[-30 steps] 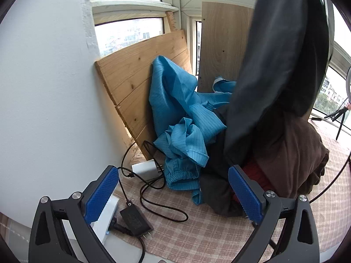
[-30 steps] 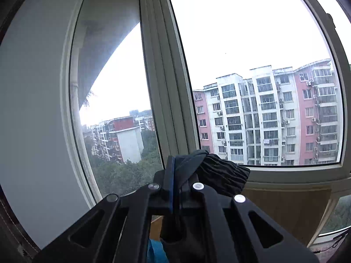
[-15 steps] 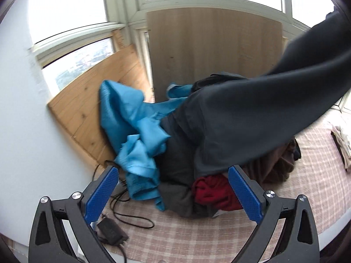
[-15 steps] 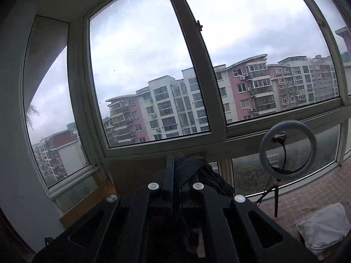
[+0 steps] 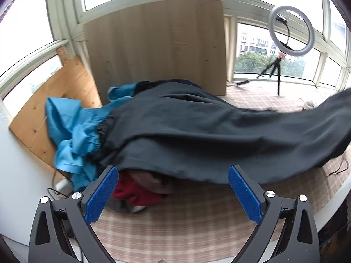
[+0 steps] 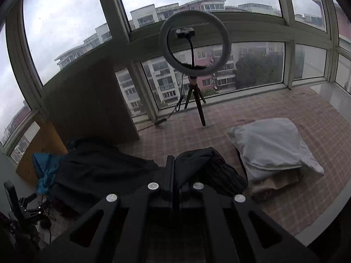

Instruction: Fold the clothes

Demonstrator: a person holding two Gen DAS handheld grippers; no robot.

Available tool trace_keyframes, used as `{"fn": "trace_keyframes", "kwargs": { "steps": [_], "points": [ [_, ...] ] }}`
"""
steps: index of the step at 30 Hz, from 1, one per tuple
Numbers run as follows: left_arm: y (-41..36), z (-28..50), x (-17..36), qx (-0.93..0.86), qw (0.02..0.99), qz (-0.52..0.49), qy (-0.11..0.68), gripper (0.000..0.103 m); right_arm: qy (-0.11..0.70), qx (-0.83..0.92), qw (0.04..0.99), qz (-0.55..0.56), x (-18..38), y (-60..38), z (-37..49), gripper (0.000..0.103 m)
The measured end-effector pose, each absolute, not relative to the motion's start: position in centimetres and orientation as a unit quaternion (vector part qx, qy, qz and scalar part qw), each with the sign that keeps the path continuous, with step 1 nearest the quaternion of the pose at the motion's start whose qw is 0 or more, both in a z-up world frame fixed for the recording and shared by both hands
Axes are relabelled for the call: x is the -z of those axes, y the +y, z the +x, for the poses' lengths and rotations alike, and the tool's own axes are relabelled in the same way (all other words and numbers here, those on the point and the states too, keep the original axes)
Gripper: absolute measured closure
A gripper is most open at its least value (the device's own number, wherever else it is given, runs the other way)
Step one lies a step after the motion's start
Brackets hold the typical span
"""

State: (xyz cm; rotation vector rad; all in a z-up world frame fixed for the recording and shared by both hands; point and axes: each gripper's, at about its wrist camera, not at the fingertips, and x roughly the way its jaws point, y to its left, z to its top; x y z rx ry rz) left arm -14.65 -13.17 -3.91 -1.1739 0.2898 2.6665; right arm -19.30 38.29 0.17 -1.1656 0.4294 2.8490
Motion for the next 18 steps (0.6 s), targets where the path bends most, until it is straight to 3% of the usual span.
{"fn": "trace_keyframes", "kwargs": {
  "steps": [4, 7, 10, 13, 18],
  "points": [
    [-8.4, -14.7, 5.6, -0.891, 0.132, -0.418, 0.117, 0.002, 0.139, -0.836, -0.016, -0.53, 9.8, 38.8, -16.5, 0.097],
    [-4.6, -14.5, 7.4, -0.877, 0.154, -0.437, 0.13, 0.002, 0.16, -0.793, -0.038, -0.586, 14.2, 40.7, -12.8, 0.094],
    [-0.5, -14.1, 9.1, -0.859, 0.185, -0.456, 0.14, 0.002, 0.213, -0.778, -0.047, -0.59, 15.4, 43.9, -9.5, 0.089],
    [4.7, -12.9, 10.4, -0.837, 0.23, -0.469, 0.165, 0.002, 0.25, -0.77, -0.049, -0.585, 15.8, 47.1, -7.7, 0.065],
    [12.2, -9.3, 11.0, -0.805, 0.307, -0.463, 0.207, 0.002, 0.31, -0.782, -0.122, -0.527, 13.8, 50.4, -6.4, 0.065]
  ]
}}
